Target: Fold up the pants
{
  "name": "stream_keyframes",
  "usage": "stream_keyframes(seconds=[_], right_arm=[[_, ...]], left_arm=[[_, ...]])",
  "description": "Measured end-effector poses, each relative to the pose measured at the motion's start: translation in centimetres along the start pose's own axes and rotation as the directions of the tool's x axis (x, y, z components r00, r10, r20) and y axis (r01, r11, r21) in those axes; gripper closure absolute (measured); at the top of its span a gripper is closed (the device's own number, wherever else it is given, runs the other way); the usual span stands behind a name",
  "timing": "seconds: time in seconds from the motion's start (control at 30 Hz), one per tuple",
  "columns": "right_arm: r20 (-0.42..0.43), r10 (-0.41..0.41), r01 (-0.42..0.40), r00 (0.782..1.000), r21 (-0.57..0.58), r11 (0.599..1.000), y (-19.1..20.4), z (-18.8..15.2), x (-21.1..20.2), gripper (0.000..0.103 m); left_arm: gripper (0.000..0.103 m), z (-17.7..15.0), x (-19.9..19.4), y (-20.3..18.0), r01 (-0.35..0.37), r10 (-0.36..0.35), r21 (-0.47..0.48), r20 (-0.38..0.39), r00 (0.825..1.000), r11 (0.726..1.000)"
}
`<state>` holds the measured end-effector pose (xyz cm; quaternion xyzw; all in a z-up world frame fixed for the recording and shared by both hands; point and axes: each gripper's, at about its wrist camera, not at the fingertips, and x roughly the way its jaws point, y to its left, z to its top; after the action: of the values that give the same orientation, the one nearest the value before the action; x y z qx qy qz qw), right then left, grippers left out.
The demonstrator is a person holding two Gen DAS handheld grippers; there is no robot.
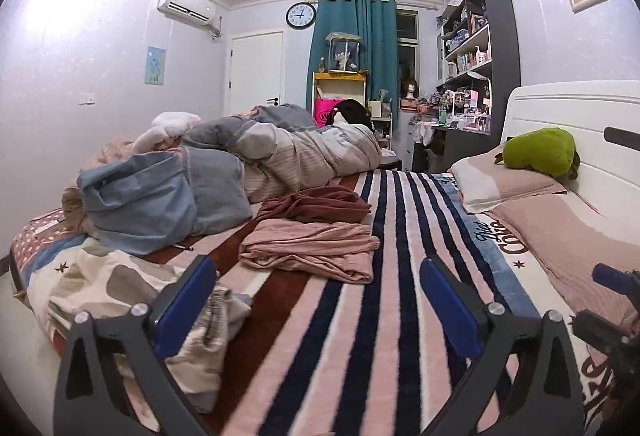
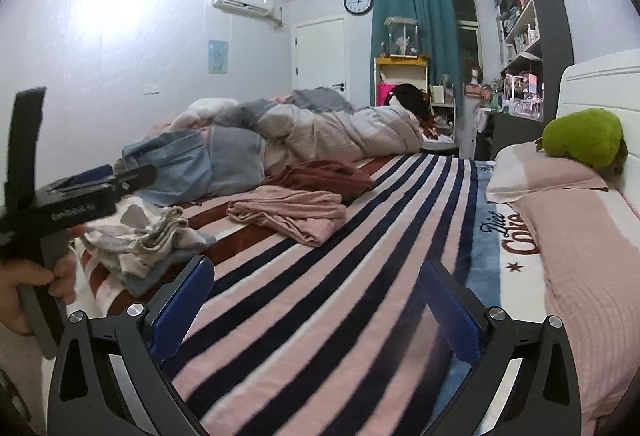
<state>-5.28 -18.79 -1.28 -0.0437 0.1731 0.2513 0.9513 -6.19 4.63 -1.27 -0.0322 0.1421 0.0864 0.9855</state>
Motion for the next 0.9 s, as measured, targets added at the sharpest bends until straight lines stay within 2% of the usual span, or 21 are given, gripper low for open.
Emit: stream_keyframes(seconds=[0.27, 0.9], right_arm=[[0.047, 0.009, -0.01, 0.999, 0.021, 1.0, -2.8, -0.3, -2.3, 0.001], [0.043, 0.006, -0.007, 0.999, 0.017, 1.0, -2.4, -0.2, -2.4, 0.001]], left_arm=[[0.002, -0.4, 0.0, -3.2, -0.043, 0.044, 0.048, -0.014, 0.999, 0.998], [0.001, -0.5, -0.3, -2.9, -0.054, 0.055, 0.053, -0.017, 0.998, 0.997]])
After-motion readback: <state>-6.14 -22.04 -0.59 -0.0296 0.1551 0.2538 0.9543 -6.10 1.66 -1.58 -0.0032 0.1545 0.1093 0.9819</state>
